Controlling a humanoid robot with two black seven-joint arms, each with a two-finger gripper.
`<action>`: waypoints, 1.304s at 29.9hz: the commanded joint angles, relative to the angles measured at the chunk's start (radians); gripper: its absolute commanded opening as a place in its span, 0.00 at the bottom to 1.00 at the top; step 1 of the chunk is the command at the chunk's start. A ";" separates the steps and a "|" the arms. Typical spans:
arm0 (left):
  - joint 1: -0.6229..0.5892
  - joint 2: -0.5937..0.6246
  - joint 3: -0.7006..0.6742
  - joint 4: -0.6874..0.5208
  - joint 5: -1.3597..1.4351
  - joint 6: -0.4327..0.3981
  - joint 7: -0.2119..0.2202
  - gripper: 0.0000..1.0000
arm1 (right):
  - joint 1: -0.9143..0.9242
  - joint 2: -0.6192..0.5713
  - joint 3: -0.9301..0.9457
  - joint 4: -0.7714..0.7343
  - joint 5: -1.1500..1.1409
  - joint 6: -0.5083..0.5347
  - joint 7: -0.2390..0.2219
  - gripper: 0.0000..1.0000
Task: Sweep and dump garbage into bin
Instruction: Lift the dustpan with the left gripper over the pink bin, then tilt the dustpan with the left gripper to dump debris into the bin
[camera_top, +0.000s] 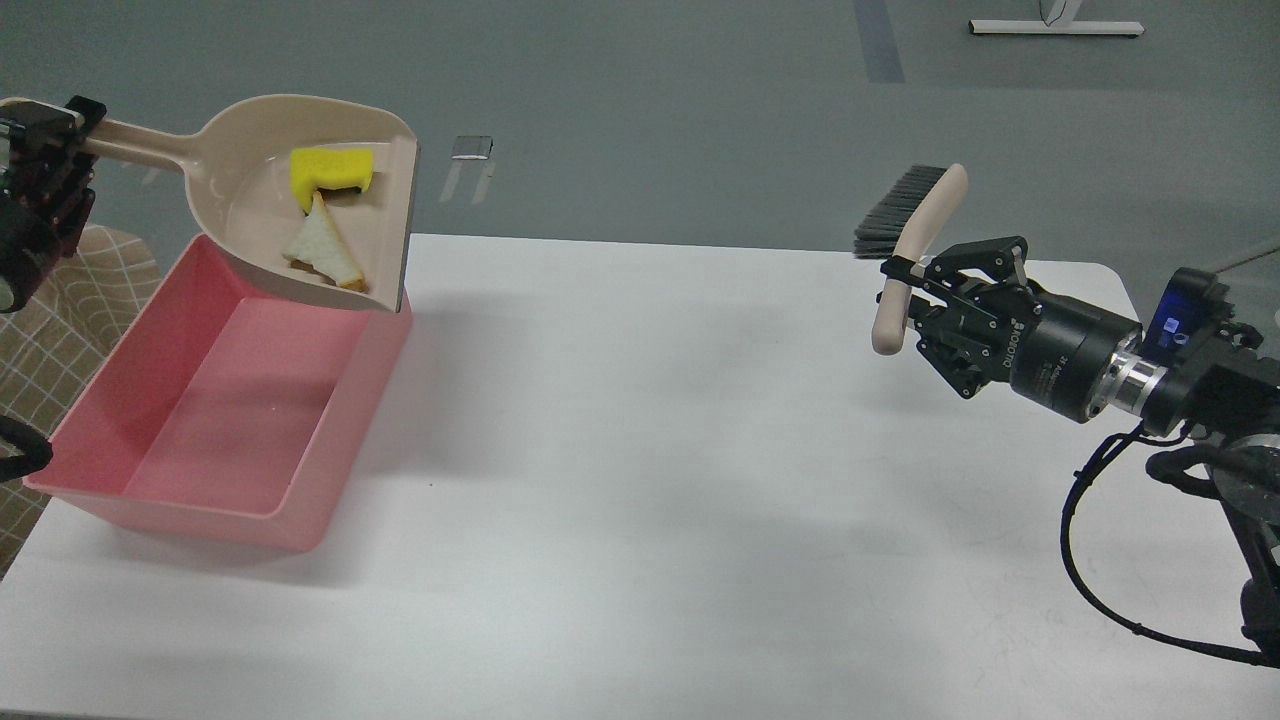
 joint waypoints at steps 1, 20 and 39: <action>0.026 0.033 0.001 0.015 0.000 -0.021 -0.002 0.00 | -0.003 0.001 0.000 0.000 0.000 0.000 0.000 0.01; 0.055 0.140 0.018 0.061 0.085 -0.051 -0.002 0.00 | -0.003 0.002 0.004 0.000 0.000 0.000 0.000 0.01; 0.041 0.178 0.000 0.047 0.440 0.015 -0.002 0.00 | -0.003 0.016 0.004 -0.011 -0.001 0.000 0.000 0.01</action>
